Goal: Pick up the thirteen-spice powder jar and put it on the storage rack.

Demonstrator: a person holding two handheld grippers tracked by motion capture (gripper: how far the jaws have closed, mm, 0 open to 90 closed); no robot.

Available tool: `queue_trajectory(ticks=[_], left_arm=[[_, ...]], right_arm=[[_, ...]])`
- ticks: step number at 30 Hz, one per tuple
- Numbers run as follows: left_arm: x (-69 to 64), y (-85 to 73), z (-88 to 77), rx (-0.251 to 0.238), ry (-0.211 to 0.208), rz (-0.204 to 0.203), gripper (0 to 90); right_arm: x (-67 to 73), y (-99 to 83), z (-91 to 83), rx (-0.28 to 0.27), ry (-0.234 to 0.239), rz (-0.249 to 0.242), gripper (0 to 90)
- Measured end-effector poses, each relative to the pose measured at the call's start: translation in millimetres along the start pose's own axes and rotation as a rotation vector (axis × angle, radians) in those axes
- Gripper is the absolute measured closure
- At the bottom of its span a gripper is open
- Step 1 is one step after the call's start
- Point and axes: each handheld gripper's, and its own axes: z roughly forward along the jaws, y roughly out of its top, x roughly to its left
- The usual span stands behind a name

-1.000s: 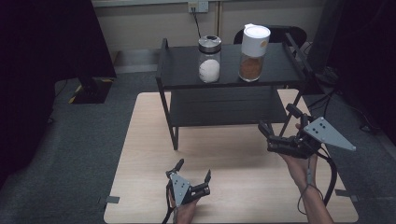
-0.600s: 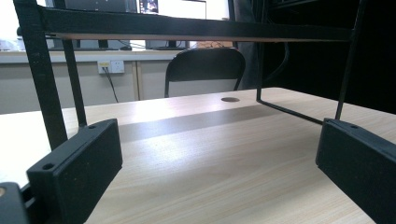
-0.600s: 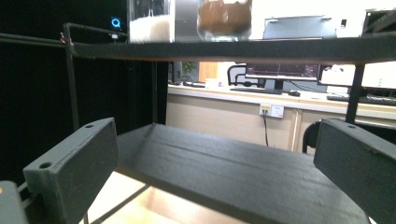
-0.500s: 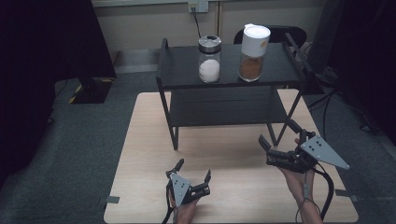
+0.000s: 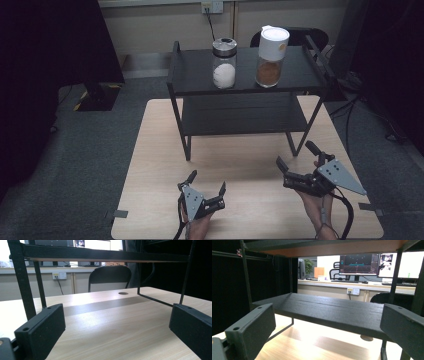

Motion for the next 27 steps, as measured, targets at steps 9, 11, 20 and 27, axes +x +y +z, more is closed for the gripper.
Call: queue_trajectory(ticks=[9,11,20,27], left_arm=[[0.0,0.0,0.0,0.000,0.000,0.000,0.1],[0.0,0.0,0.0,0.000,0.000,0.000,0.1],[0.0,0.0,0.0,0.000,0.000,0.000,0.1],[0.0,0.1,0.0,0.000,0.000,0.000,0.1]], right_arm=[[3.6,-16.0,-8.1,0.013,-0.029,0.003,0.0],[3.9,-19.9,-9.8,0.011,-0.036,0.008,0.0],[7.8,-37.7,-15.6,0.025,-0.058,0.025,0.0],[11.5,-50.0,-18.9,0.045,-0.063,0.026,0.0]])
